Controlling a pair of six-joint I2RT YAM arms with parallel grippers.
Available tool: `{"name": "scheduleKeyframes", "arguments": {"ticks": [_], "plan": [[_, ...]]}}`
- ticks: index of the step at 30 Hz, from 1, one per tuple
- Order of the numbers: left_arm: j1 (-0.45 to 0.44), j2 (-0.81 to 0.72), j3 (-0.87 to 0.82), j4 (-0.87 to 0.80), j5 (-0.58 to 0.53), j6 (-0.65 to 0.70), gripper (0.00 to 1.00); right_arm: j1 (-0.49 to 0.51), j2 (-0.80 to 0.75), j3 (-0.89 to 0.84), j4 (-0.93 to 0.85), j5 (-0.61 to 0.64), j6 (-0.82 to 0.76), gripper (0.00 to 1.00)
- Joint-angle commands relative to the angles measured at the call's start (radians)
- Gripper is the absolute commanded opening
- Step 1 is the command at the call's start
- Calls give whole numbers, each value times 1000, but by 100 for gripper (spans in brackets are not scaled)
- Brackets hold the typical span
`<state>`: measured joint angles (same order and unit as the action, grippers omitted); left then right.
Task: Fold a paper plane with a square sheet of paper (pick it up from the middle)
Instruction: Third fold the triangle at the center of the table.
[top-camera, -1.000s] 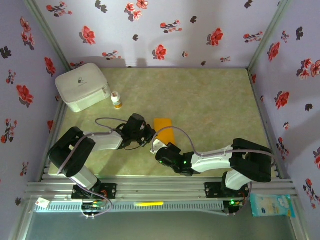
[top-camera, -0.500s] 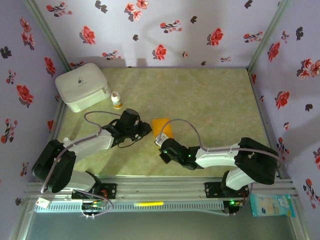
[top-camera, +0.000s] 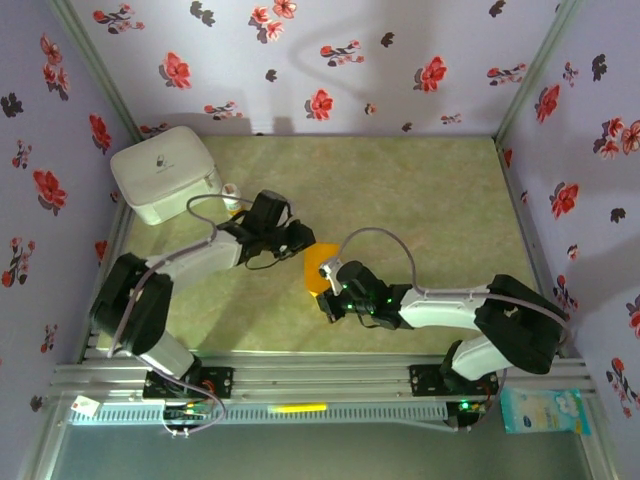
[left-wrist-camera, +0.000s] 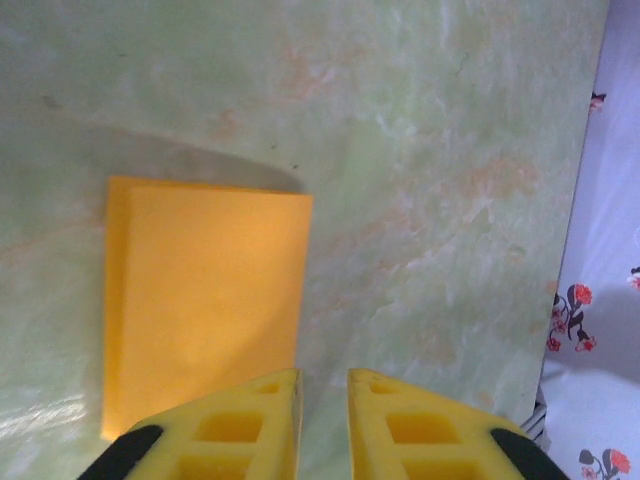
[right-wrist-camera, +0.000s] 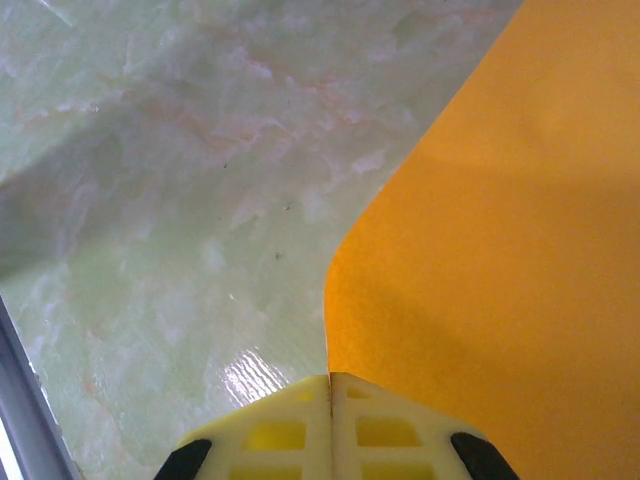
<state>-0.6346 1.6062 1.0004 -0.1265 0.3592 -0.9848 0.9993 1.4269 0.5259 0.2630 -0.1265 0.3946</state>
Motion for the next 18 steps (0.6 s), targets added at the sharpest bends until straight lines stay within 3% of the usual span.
{"name": "scheduleKeyframes", "arguments": {"ticks": [1,18], "plan": [[6,82,71,-33,76,55,17,-10,-9,-5,-5,-36,33,0],[-13,326,152,-140,96,153,13,-10,6,-31,57,-25,45,0]]}}
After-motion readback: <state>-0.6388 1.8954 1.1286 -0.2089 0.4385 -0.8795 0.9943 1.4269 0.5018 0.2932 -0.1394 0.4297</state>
